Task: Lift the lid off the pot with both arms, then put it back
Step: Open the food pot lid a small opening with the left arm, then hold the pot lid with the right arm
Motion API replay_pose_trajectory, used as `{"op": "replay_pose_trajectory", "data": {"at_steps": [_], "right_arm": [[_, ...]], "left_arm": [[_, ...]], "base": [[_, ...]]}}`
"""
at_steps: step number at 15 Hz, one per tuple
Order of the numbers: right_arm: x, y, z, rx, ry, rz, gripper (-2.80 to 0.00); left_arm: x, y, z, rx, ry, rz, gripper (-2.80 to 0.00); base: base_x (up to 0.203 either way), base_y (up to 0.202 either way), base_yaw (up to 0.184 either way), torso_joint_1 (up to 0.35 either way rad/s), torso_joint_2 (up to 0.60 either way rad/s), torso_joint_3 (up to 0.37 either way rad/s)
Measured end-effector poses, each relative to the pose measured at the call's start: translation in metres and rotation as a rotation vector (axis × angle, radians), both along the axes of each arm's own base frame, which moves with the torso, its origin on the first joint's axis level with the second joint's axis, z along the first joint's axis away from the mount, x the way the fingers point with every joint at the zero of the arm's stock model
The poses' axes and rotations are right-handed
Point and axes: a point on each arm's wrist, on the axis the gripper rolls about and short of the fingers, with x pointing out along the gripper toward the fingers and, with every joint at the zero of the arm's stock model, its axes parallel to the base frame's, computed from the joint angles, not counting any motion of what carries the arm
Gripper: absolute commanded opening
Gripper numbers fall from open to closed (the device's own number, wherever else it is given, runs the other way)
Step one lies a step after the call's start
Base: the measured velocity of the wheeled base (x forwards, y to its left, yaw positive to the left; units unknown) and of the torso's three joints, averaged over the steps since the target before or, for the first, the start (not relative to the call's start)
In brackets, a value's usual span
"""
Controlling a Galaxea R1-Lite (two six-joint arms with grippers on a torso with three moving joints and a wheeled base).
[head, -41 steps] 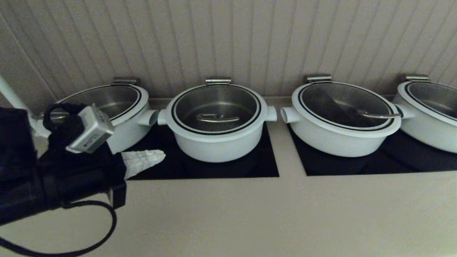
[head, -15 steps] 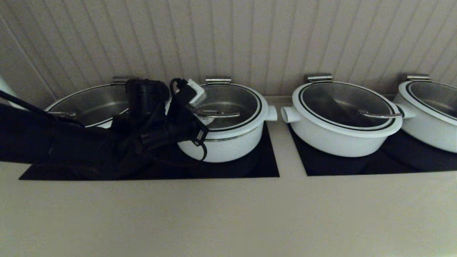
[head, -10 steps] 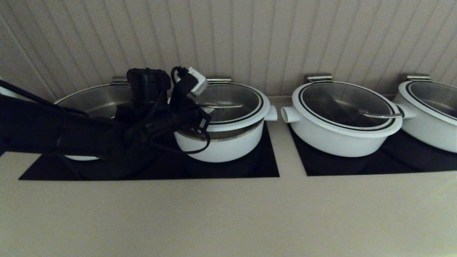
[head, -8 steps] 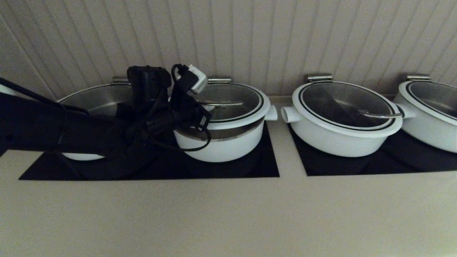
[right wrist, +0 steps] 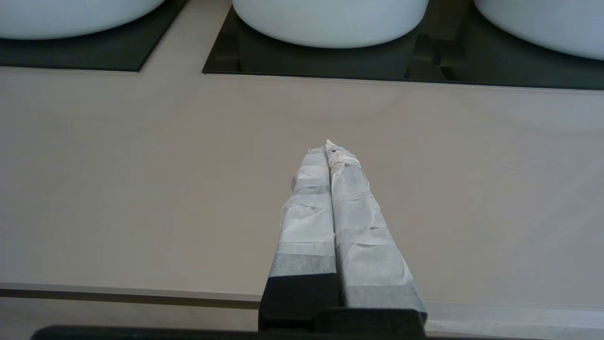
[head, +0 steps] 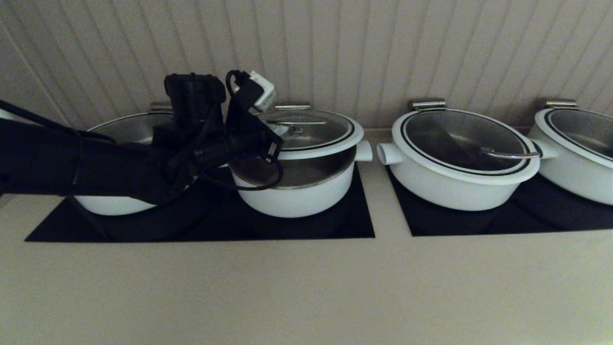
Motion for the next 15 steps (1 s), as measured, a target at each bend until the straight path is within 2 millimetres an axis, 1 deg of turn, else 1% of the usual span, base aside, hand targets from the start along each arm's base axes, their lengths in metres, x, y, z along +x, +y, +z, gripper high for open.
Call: {"op": "replay_pose_trajectory", "data": {"at_steps": [5,10,12,15], "right_arm": [[0.0,0.0,0.0,-0.002,0.003,0.001,-2.8],[-0.001,0.0,-0.002,-0.061,0.036,0.023,-2.8],[-0.001,0.001,0.004,-0.061,0.044,0.039,-2.8],[0.005,0.002,0.034,-0.036,0.052,0.099,-2.8]], "left_arm": [[0.0,0.005,0.011,-0.013,-0.03,0.012,-2.8],[-0.001,0.008,0.013,-0.016,-0.036,0.017,-2.8],[-0.001,0.008,0.012,-0.016,-0.034,0.017,-2.8],[-0.001,0.008,0.012,-0.015,-0.032,0.017,-2.8]], "base": [[0.0,0.0,0.0,0.0,0.0,0.0],[0.0,0.0,0.0,0.0,0.0,0.0],[0.0,0.0,0.0,0.0,0.0,0.0],[0.0,0.0,0.0,0.0,0.0,0.0]]}}
